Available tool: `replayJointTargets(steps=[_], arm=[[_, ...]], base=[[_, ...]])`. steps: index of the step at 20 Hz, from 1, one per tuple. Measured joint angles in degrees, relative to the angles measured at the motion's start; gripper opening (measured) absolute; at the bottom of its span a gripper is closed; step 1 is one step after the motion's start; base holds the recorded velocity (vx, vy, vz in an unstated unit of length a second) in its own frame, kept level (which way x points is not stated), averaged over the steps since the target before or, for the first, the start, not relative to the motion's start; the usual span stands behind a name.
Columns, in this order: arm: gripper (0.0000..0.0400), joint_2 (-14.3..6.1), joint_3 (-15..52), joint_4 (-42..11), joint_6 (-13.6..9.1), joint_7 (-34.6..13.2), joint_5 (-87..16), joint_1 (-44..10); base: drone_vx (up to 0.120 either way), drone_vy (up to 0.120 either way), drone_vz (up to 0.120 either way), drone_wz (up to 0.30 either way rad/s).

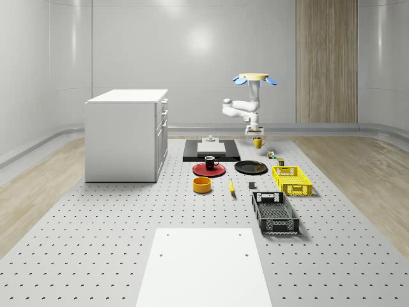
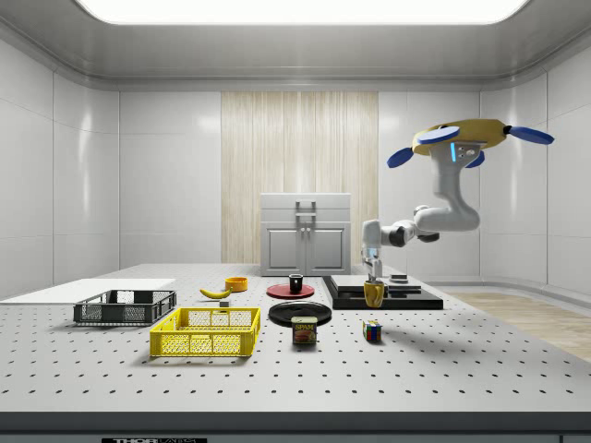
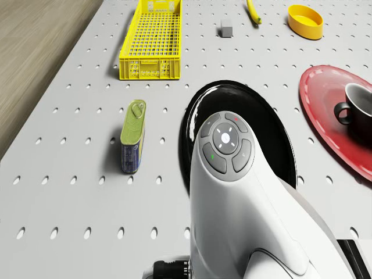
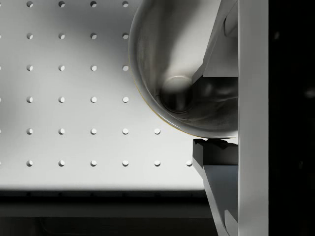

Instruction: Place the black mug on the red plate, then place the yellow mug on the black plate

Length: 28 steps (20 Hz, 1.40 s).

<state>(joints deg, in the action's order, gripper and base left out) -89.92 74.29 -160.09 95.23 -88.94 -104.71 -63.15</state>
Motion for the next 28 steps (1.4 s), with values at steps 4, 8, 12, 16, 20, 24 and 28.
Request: replayJointTargets(steps=[4, 8, 12, 16, 20, 24, 28], arm=[[0.0110, -0.03, 0.00, 0.00, 0.03, -0.01, 0.01, -0.01], [0.0110, -0.06, 0.01, 0.00, 0.06, -0.01, 0.03, -0.02], [0.0110, -0.09, 0.01, 0.00, 0.09, -0.02, 0.04, -0.03], [0.0110, -0.12, 0.01, 0.01, 0.11, -0.03, 0.05, -0.03], [0.0110, -0.14, 0.01, 0.01, 0.13, -0.03, 0.06, -0.04], [0.0110, -0.16, 0.01, 0.01, 0.15, -0.04, 0.07, -0.05], [0.0110, -0.18, 0.01, 0.01, 0.17, -0.04, 0.07, -0.05]], base=[[0.120, -0.120, 0.000, 0.000], [0.120, -0.120, 0.000, 0.000], [0.120, -0.120, 0.000, 0.000], [0.120, -0.090, 0.000, 0.000], [0.120, 0.000, 0.000, 0.000], [0.120, 0.000, -0.100, 0.000], [0.120, 0.000, 0.000, 0.000]])
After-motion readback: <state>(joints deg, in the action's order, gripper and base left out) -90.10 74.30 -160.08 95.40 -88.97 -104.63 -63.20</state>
